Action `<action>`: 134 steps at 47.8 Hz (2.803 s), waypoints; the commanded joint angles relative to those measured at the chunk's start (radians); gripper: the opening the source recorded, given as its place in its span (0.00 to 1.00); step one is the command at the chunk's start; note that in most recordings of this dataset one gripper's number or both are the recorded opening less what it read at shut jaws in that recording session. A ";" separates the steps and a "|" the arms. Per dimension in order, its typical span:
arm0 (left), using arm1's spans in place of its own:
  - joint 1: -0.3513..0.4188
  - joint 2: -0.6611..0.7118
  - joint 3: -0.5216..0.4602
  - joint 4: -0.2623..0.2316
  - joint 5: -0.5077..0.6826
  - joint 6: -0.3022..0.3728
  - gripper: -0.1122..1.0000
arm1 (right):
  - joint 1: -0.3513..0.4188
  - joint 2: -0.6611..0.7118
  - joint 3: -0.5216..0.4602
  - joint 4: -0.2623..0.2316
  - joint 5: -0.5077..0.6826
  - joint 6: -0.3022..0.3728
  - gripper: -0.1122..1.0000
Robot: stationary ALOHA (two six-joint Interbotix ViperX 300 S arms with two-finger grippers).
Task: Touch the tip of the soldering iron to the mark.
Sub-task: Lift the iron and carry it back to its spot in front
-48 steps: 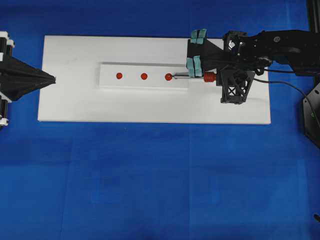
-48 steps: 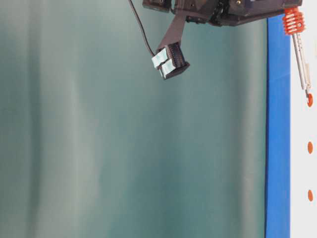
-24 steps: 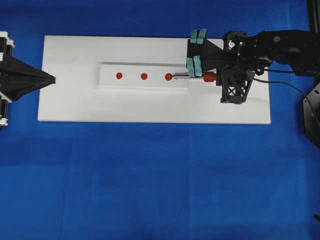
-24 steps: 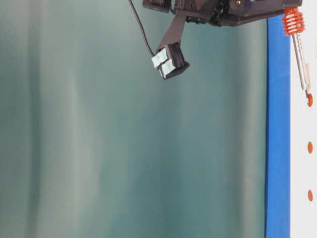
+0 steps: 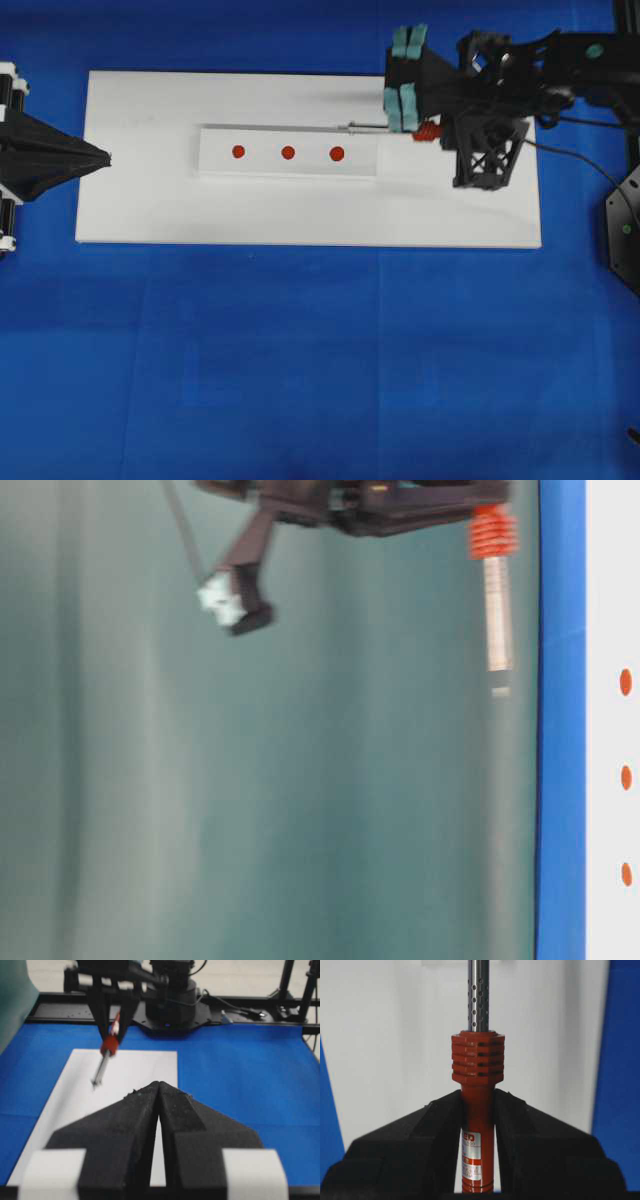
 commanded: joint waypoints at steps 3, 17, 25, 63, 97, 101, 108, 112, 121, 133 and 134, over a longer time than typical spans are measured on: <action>0.002 0.005 -0.011 0.000 -0.011 -0.002 0.10 | 0.002 -0.061 -0.083 -0.035 0.081 0.002 0.16; 0.002 0.003 -0.009 0.000 -0.011 -0.003 0.10 | 0.002 -0.072 -0.098 -0.052 0.110 0.006 0.16; 0.002 0.005 -0.009 0.000 -0.011 -0.005 0.10 | 0.029 -0.077 -0.092 -0.051 0.112 0.052 0.16; 0.002 0.005 -0.011 0.000 -0.017 -0.008 0.10 | 0.623 -0.078 -0.058 -0.195 0.083 0.730 0.16; 0.002 0.005 -0.011 0.000 -0.028 -0.008 0.10 | 0.600 0.261 -0.371 -0.261 0.002 0.675 0.16; 0.002 0.003 -0.011 0.000 -0.028 -0.009 0.10 | 0.591 0.301 -0.423 -0.259 -0.009 0.641 0.16; 0.002 0.003 -0.009 0.002 -0.028 -0.023 0.10 | 0.584 0.348 -0.488 -0.259 -0.023 0.612 0.16; 0.002 0.005 -0.009 0.000 -0.028 -0.029 0.10 | 0.578 0.365 -0.503 -0.259 -0.026 0.609 0.16; 0.002 0.005 -0.009 0.000 -0.028 -0.029 0.10 | 0.577 0.371 -0.489 -0.258 -0.034 0.611 0.16; 0.002 0.003 -0.008 0.000 -0.028 -0.029 0.10 | 0.572 0.403 -0.414 -0.249 -0.167 0.627 0.16; 0.002 0.003 -0.009 0.000 -0.028 -0.029 0.10 | 0.572 0.410 -0.408 -0.247 -0.187 0.630 0.16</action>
